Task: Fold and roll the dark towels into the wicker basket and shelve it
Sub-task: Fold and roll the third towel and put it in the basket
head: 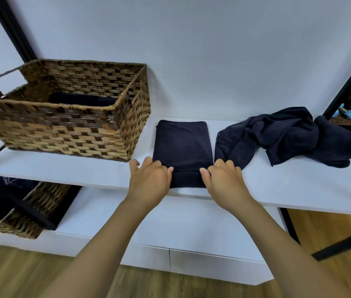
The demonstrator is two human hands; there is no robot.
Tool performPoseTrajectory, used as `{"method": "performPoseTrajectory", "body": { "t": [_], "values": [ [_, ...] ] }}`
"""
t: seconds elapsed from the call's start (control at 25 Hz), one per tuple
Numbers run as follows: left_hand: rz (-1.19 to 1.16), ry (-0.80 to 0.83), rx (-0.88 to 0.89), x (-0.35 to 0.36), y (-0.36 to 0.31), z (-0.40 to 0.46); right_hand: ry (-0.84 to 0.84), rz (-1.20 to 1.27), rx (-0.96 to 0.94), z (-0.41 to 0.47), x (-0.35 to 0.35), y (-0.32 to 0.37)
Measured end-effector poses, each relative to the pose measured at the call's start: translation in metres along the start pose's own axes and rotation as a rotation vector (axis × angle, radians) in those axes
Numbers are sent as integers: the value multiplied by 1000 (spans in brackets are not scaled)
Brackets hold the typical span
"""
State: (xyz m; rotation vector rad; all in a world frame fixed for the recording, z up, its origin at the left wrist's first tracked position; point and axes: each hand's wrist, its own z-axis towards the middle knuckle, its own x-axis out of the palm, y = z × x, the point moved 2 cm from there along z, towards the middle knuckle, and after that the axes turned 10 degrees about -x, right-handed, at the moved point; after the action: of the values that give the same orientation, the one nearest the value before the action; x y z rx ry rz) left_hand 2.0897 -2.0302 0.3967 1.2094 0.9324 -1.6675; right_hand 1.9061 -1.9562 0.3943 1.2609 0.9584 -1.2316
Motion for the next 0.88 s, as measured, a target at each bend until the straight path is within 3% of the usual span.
{"method": "performPoseTrajectory", "body": {
  "t": [0.08, 0.12, 0.2, 0.28, 0.32, 0.48, 0.6, 0.68, 0.88],
  "values": [
    [46, 144, -94, -3, -4, 11, 24, 33, 53, 7, -2, 1],
    [37, 128, -111, -4, -6, 14, -2, 55, 69, 8, -1, 1],
    [-15, -101, -26, -7, -8, 12, -84, 92, 77, 6, 0, 2],
    [-122, -349, 207, 2, -10, 0, -164, 100, 57, 1, 3, 4],
    [-190, -377, 319, 9, -10, -7, -202, 100, 49, 0, 5, 5],
    [-331, -249, 340, 26, 1, -15, -357, 76, 6, 2, 8, 5],
    [-333, -236, 305, 24, -4, -12, -529, -106, -194, -7, 13, 0],
    [-330, -252, 279, 23, -8, -11, -501, -100, -303, -17, 18, -4],
    [-300, -268, 274, 26, -9, -14, -389, -62, -265, -14, 17, -12]
  ]
}}
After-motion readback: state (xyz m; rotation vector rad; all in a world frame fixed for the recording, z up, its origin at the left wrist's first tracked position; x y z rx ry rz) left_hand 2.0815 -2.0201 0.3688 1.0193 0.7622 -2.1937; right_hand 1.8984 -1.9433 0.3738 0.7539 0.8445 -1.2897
